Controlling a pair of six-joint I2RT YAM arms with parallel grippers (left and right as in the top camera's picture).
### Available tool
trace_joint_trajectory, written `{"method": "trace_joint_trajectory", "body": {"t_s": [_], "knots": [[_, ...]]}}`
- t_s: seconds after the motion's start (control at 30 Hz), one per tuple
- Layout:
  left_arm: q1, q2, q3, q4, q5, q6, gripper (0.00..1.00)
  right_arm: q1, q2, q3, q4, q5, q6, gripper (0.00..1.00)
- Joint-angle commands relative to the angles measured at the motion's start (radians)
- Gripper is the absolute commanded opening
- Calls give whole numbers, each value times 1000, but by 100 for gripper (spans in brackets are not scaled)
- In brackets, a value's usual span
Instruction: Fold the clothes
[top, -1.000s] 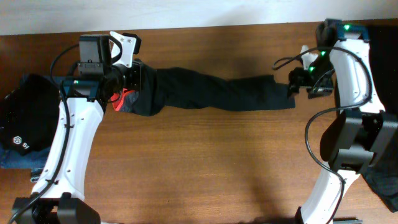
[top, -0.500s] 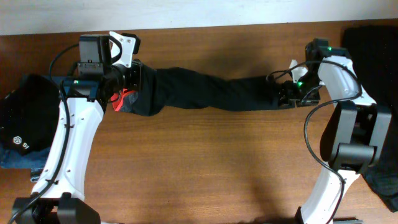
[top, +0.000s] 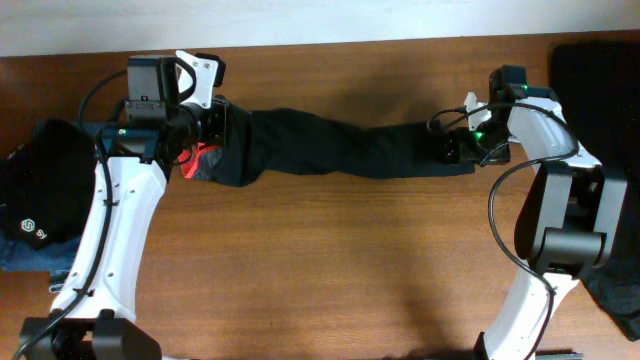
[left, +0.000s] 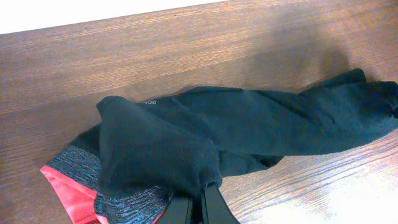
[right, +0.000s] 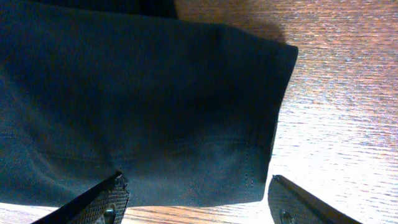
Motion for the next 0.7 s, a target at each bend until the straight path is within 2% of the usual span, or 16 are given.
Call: {"method": "trace_joint_trajectory", "body": {"t_s": [0.0, 0.17, 0.23, 0.33, 0.43, 0.67], "knots": [[-1, 2, -2, 3, -6, 21, 3, 0, 17, -12, 2, -12, -2, 77], [-1, 2, -2, 2, -6, 20, 3, 0, 62, -12, 1, -16, 2, 77], [-1, 2, -2, 2, -6, 20, 3, 0, 71, -12, 1, -16, 2, 73], [-1, 2, -2, 2, -6, 20, 3, 0, 71, -11, 1, -16, 2, 44], [-1, 2, -2, 2, -6, 21, 3, 0, 71, -11, -11, -16, 1, 4], [-1, 2, -2, 3, -7, 21, 4, 13, -15, 23, -39, -89, 1, 4]]}}
